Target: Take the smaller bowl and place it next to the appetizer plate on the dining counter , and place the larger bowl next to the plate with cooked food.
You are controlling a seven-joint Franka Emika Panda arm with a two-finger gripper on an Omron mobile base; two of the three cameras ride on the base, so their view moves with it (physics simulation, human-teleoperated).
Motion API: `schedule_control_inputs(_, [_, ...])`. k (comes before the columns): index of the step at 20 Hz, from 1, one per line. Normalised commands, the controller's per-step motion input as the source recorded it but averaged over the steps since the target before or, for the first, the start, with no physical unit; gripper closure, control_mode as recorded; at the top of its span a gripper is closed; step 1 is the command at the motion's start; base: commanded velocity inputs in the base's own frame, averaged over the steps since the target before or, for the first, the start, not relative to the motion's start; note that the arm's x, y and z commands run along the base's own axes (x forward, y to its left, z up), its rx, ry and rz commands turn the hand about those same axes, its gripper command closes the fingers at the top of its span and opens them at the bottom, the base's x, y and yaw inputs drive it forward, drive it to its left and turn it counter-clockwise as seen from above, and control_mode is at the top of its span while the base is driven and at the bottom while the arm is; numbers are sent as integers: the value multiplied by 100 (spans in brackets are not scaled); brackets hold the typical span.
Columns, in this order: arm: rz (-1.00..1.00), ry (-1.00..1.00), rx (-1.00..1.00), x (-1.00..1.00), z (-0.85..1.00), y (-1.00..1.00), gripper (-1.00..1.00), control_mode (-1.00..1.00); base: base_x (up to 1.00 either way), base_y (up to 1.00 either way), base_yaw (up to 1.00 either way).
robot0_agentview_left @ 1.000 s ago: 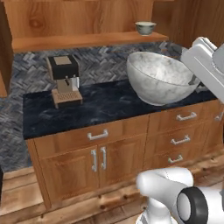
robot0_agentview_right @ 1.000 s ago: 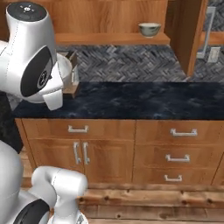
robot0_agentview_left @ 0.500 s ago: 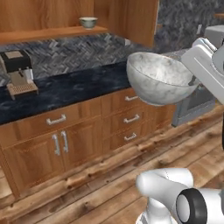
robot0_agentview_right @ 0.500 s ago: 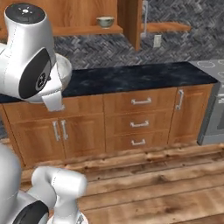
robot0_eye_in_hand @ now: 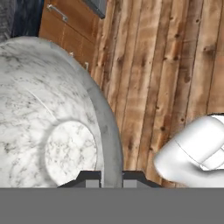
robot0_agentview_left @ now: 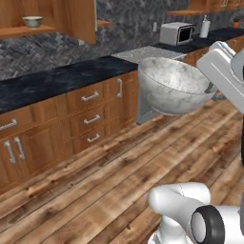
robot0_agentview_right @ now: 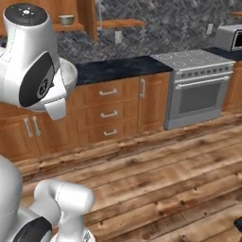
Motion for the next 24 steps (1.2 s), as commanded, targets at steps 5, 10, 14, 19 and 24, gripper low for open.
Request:
schedule_control_inputs(5, [0, 0, 0, 0, 0, 0, 100, 100, -72, -100, -39])
schedule_control_inputs(10, [0, 0, 0, 0, 0, 0, 100, 100, -73, -100, -38])
schedule_control_inputs(14, [0, 0, 0, 0, 0, 0, 100, 100, -82, -100, -35])
schedule_control_inputs(19, [0, 0, 0, 0, 0, 0, 100, 100, -75, -100, -34])
schedule_control_inputs(24, [0, 0, 0, 0, 0, 0, 100, 100, -61, -100, -30])
